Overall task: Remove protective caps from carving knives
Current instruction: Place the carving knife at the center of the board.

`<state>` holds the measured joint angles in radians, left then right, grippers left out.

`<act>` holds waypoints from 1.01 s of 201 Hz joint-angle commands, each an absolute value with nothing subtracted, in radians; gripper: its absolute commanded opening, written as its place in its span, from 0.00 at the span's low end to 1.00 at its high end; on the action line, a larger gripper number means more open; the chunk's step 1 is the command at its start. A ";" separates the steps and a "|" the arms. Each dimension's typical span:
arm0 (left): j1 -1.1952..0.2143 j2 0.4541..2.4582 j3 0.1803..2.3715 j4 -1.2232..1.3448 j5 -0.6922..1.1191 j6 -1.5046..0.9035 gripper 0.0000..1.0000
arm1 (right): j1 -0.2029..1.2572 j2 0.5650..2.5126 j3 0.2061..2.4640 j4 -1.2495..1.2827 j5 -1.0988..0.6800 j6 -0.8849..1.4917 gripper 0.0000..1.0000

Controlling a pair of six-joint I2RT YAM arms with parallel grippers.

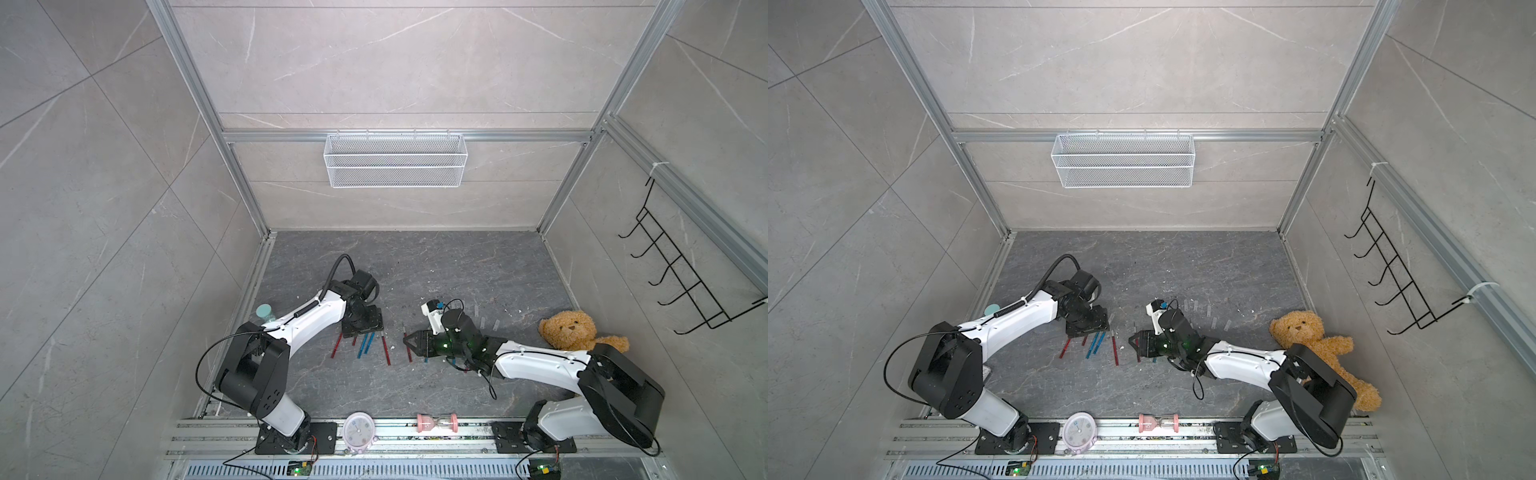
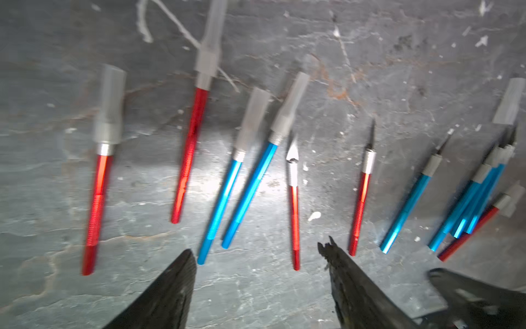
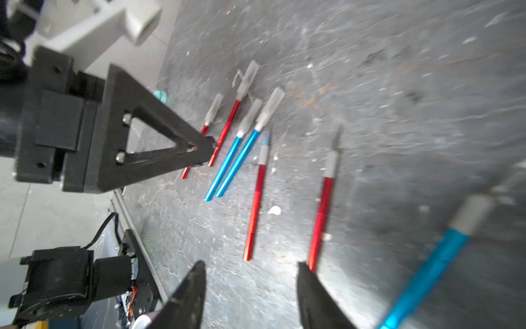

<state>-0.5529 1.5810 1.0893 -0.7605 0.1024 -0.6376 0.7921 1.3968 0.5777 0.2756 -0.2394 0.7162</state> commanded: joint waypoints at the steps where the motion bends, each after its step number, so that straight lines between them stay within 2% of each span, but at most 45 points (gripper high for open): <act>1: -0.555 1.554 1.081 -0.823 0.070 -0.584 0.78 | 0.732 1.360 0.584 0.132 -0.244 0.676 0.58; 17: -0.555 1.543 1.070 -0.832 0.049 -0.580 0.78 | 0.684 1.331 0.587 0.087 -0.260 0.662 0.61; 40: -0.558 1.533 1.059 -0.835 0.037 -0.565 0.77 | 0.623 1.282 0.594 0.014 -0.267 0.640 0.72; 87: -0.586 1.545 1.056 -0.843 0.009 -0.539 0.61 | 0.535 1.225 0.607 -0.079 -0.268 0.600 1.00; 114: -0.608 1.586 1.076 -0.845 -0.010 -0.510 0.50 | 0.507 1.204 0.630 -0.149 -0.244 0.573 1.00; 161: -0.633 1.684 1.146 -0.844 -0.035 -0.473 0.41 | 0.464 1.164 0.629 -0.205 -0.249 0.548 1.00; 203: -0.632 1.751 1.195 -0.843 -0.045 -0.473 0.37 | 0.433 1.109 0.603 -0.212 -0.268 0.540 0.99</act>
